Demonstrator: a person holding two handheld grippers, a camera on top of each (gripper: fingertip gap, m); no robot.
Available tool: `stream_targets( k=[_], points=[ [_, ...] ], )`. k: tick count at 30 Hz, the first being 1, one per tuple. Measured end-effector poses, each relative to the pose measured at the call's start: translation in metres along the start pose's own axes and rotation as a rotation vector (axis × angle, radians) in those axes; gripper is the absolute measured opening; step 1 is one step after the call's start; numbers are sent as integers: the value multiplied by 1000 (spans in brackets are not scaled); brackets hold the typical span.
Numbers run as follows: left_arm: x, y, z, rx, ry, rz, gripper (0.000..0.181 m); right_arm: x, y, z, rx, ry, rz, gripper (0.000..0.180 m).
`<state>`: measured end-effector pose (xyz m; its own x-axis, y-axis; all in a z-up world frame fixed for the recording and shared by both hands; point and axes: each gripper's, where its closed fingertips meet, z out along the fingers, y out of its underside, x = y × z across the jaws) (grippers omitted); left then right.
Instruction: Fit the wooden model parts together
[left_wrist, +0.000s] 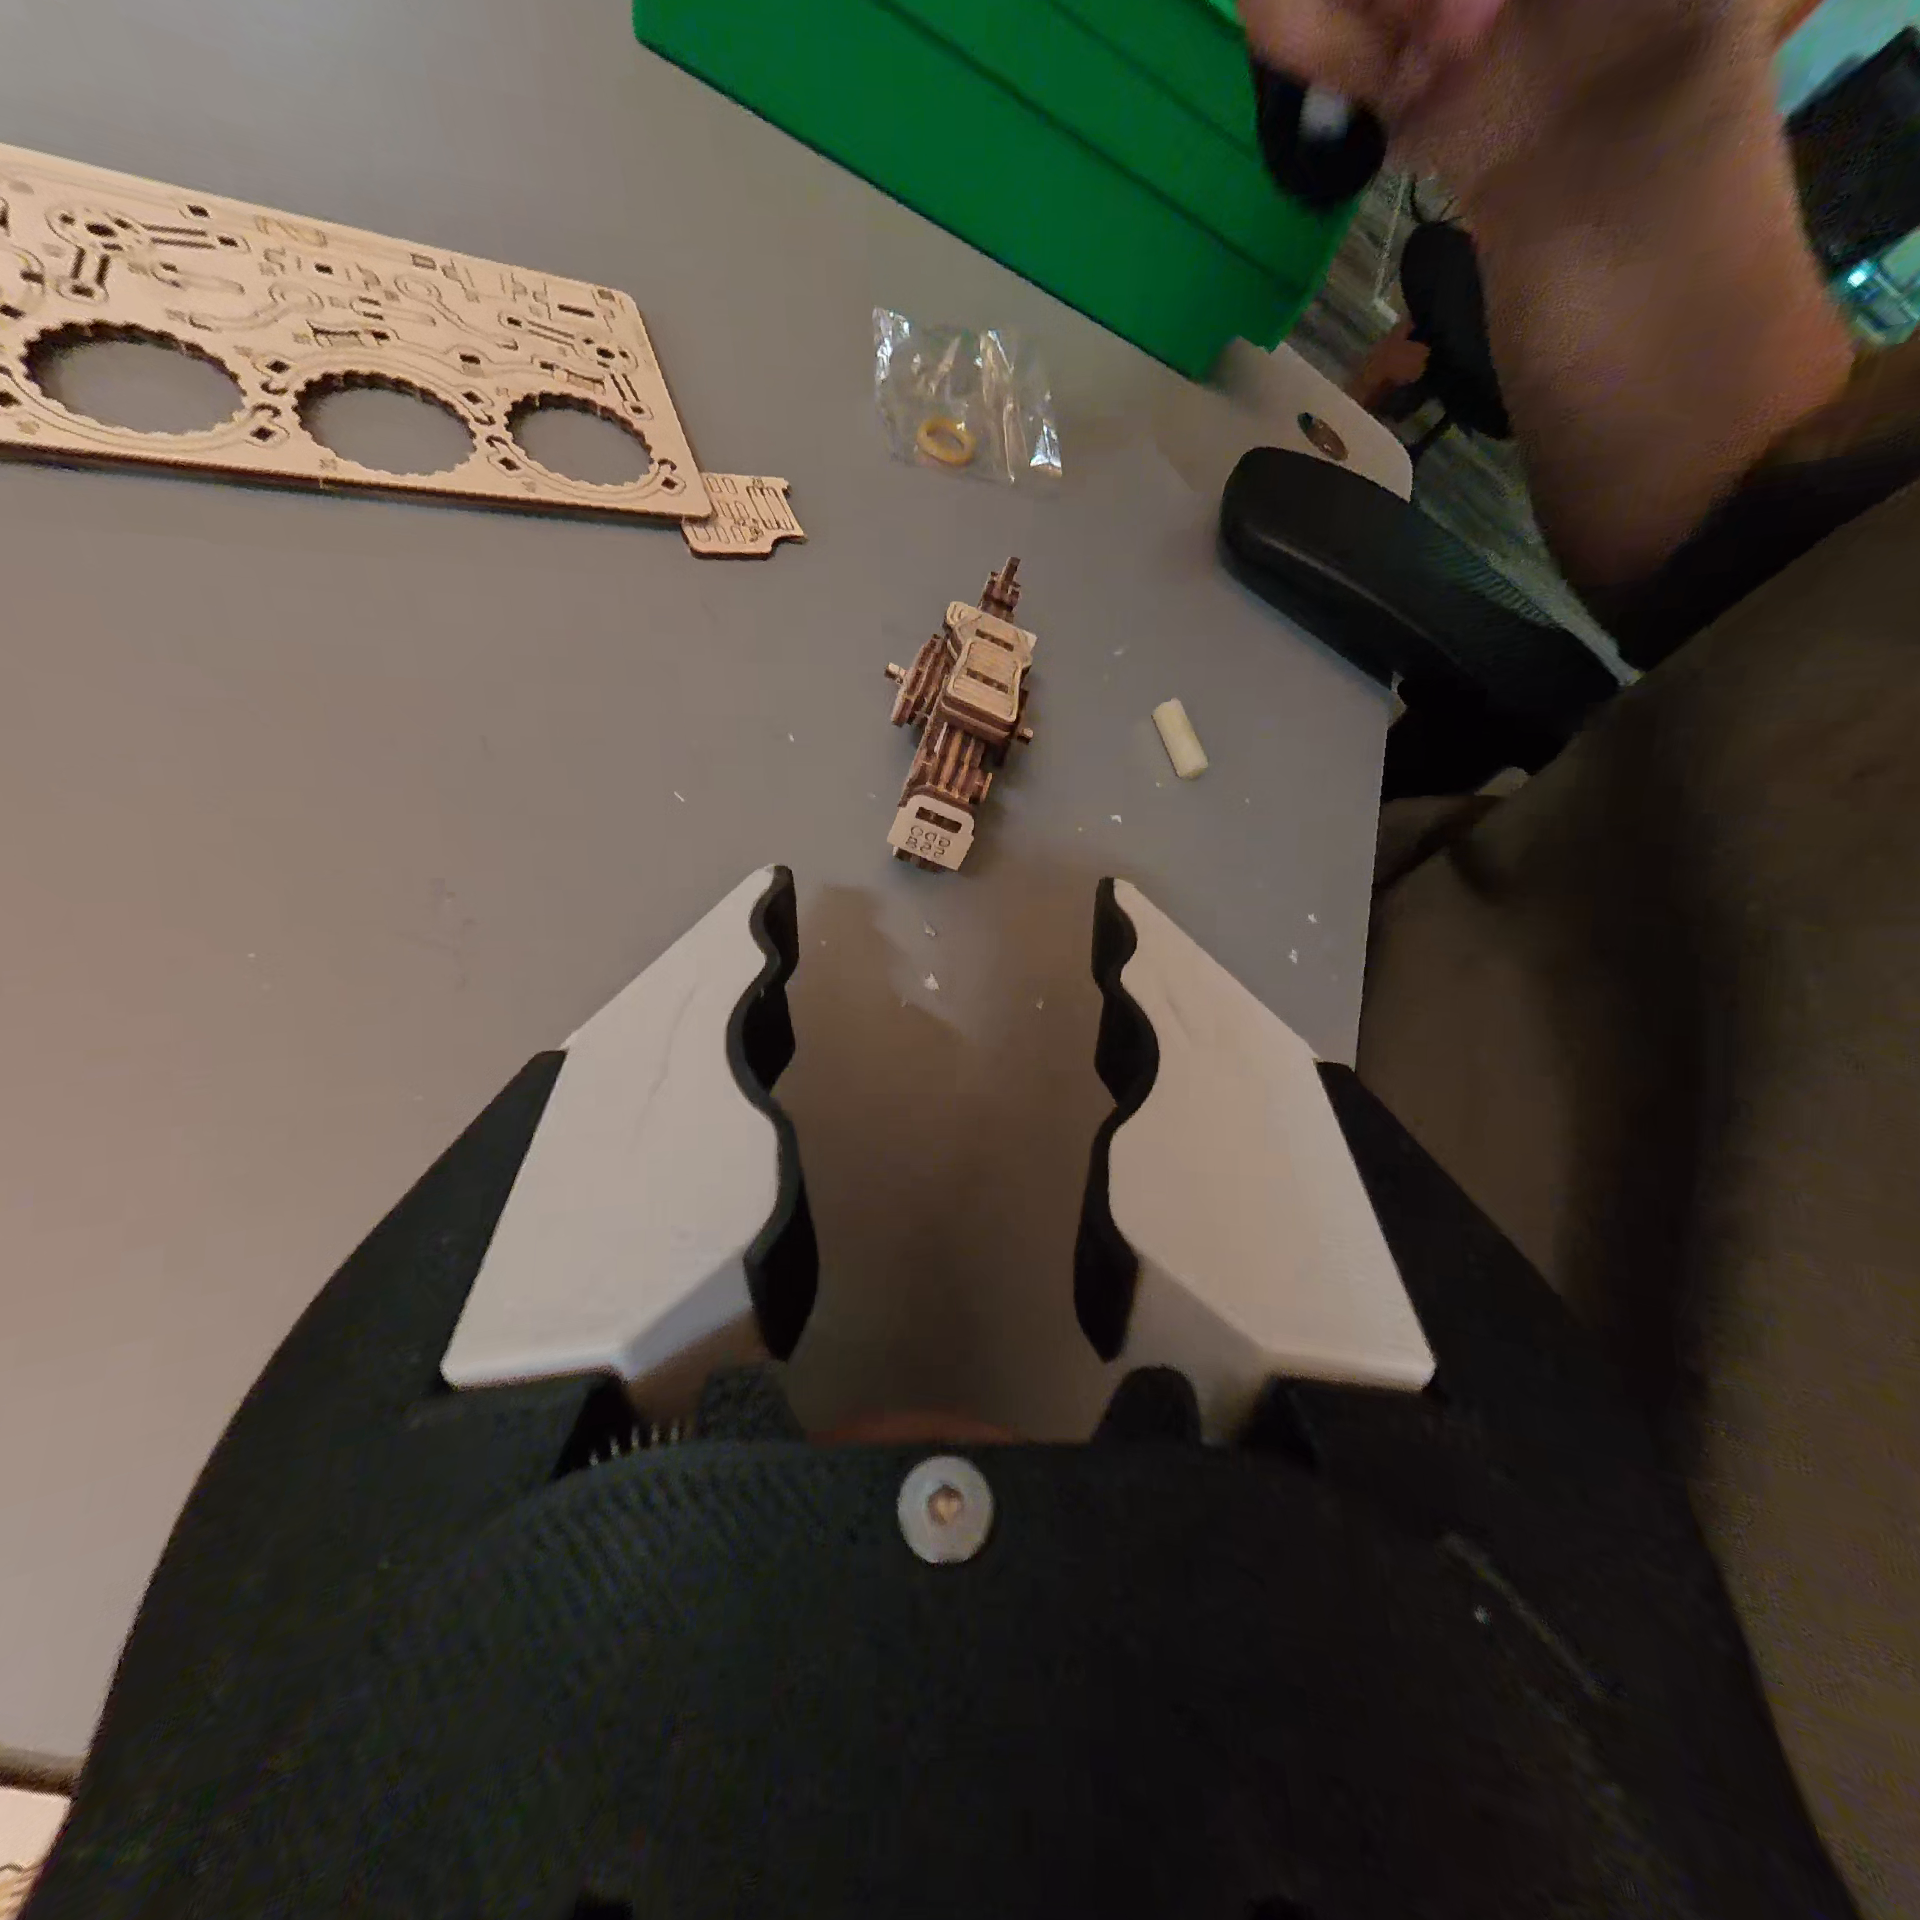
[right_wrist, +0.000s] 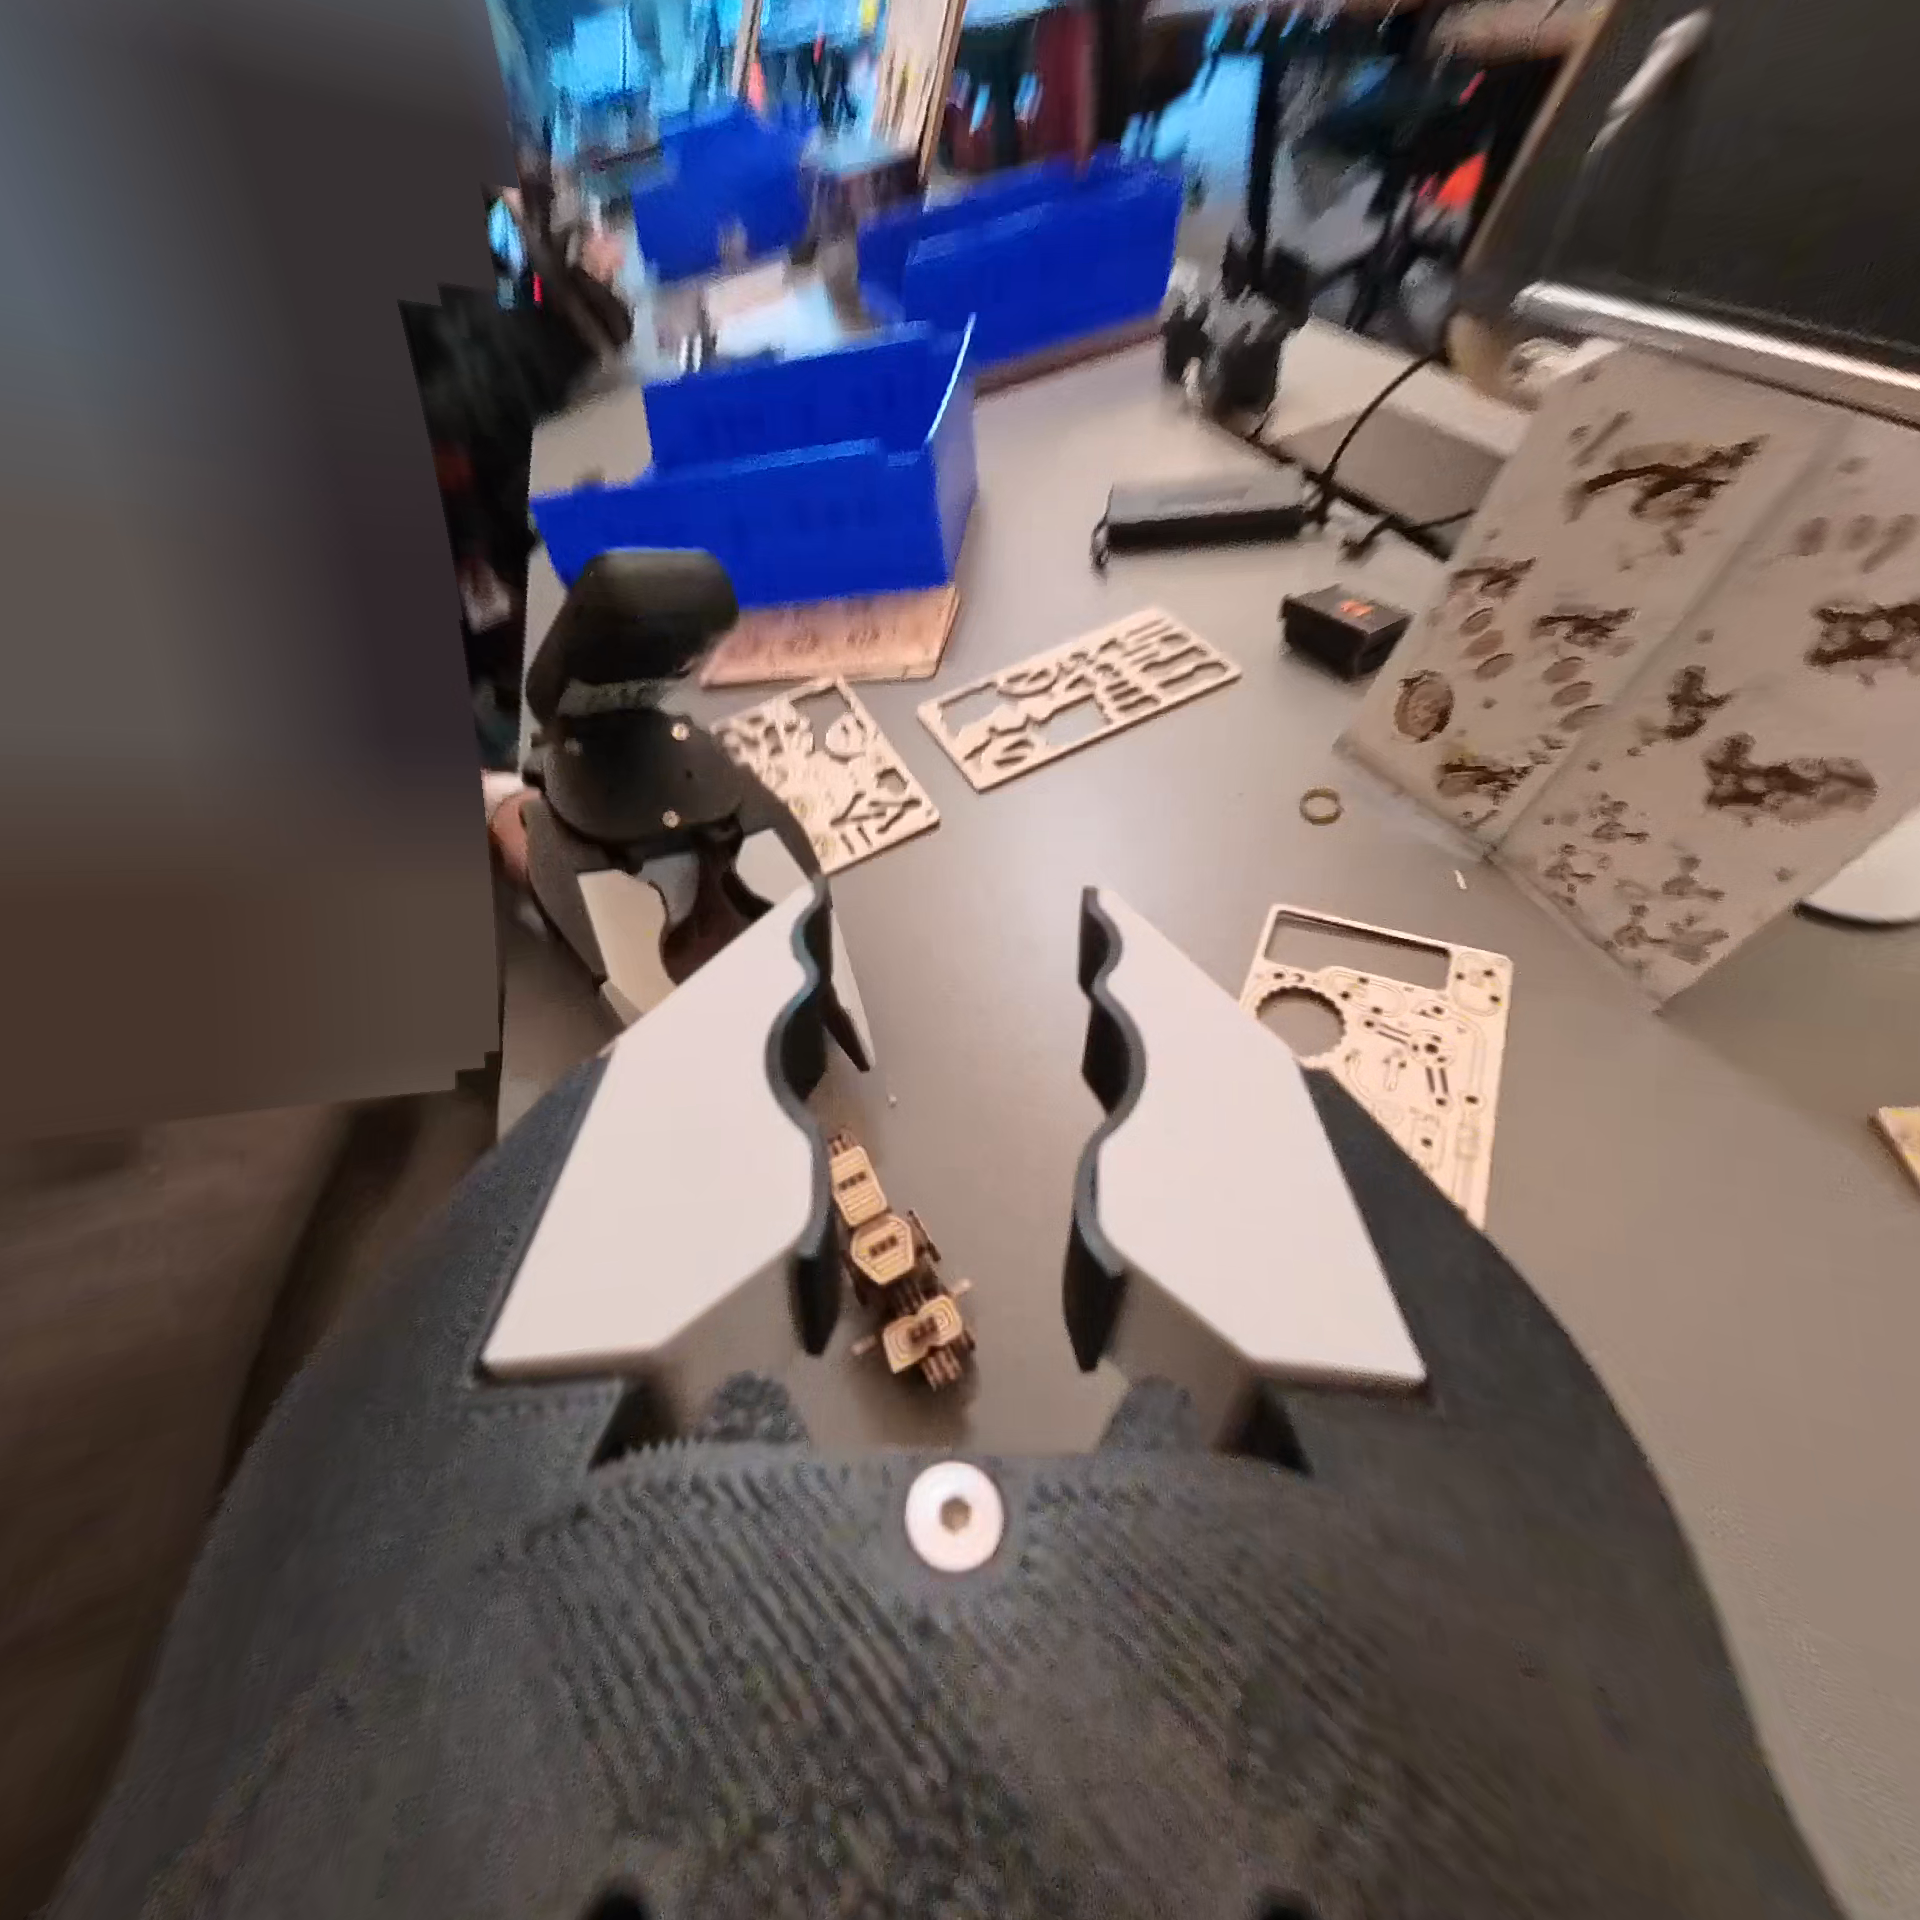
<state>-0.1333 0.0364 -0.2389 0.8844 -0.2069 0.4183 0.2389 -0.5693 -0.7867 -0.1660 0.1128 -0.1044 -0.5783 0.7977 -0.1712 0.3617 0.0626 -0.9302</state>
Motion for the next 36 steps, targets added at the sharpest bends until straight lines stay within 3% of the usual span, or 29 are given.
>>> stream_targets(
  k=[1,6,9,12,15,20,27,30,36],
  points=[
    [0,-1,0,11,-2,3,57,2,4,-6,64,24,28,45],
    [23,-27,-14,150,172,-14,73,34,56,-31,206,313,79,45],
    [16,-52,-28,288,168,-16,72,27,72,-32,203,310,73,46],
    [2,-64,-38,382,123,10,46,20,72,-28,196,269,16,37],
    [-7,-72,-46,461,93,-32,44,29,78,-31,161,360,-65,35],
    [-17,-76,-54,515,0,-25,35,48,83,-42,160,538,-151,30],
    [-22,-65,-46,474,-138,135,41,56,88,-35,192,498,-25,43],
    [-18,-66,-44,485,-122,141,41,63,89,-38,197,523,-3,30],
    [-29,-68,-49,498,-125,75,42,67,85,-44,231,548,-17,25]
  ],
)
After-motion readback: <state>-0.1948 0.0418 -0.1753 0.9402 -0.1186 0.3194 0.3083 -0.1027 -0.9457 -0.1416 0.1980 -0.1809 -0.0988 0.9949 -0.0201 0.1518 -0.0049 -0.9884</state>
